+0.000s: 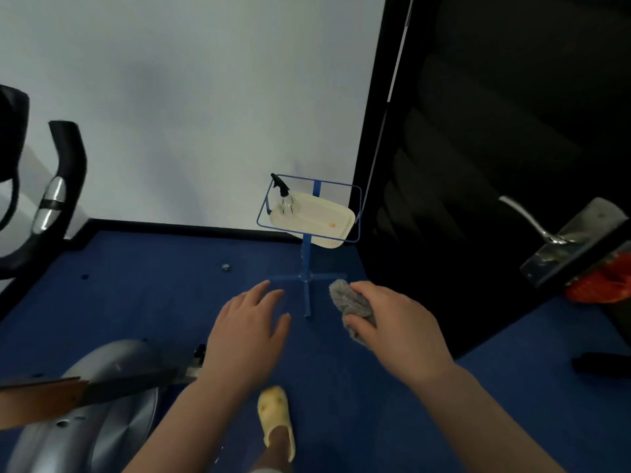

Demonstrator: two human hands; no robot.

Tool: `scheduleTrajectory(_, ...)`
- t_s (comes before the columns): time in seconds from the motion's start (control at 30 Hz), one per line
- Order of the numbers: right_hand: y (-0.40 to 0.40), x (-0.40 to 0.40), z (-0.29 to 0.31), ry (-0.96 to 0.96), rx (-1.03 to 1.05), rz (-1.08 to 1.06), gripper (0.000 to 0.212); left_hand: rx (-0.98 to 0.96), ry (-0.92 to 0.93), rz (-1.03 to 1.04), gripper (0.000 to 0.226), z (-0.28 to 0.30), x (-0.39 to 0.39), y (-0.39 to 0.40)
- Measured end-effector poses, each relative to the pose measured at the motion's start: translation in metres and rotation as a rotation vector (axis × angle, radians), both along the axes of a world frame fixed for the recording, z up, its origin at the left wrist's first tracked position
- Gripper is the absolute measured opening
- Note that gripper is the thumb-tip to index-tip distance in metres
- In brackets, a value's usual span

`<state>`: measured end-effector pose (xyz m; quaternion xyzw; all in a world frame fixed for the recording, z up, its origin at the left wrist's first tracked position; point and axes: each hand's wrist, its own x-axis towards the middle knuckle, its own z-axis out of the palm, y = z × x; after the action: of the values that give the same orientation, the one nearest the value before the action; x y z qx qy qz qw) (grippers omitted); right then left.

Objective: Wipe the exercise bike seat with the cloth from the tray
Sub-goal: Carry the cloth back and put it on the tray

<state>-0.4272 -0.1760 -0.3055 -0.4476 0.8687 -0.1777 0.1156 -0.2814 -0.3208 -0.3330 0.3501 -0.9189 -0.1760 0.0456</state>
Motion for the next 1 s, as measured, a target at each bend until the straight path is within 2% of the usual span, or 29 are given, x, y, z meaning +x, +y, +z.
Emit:
scheduleTrajectory(0.23, -0.083, -0.072, -0.011, -0.018, 0.055, -0.060, 0.033, 0.045, 0.010, -0.006, 0.047, -0.016, -0.067, -0.089)
scheduleTrajectory(0.5, -0.179, -0.138, -0.027, -0.093, -0.005, -0.159, 0.036, 0.025, -0.010, -0.034, 0.045, -0.020, -0.133, -0.208)
scheduleTrajectory(0.67, -0.212, -0.181, -0.043, -0.130, 0.045, -0.174, 0.035, 0.063, 0.006, -0.079, 0.041, -0.025, -0.181, -0.238)
scheduleTrajectory(0.77, -0.236, -0.212, -0.060, -0.134, 0.067, -0.166, 0.038, 0.094, -0.048, -0.086, 0.042, -0.043, -0.210, -0.253)
scheduleTrajectory(1.0, -0.302, -0.282, -0.113, -0.219, 0.168, -0.038, 0.033, 0.194, -0.131, -0.003, 0.043, -0.087, -0.285, -0.291)
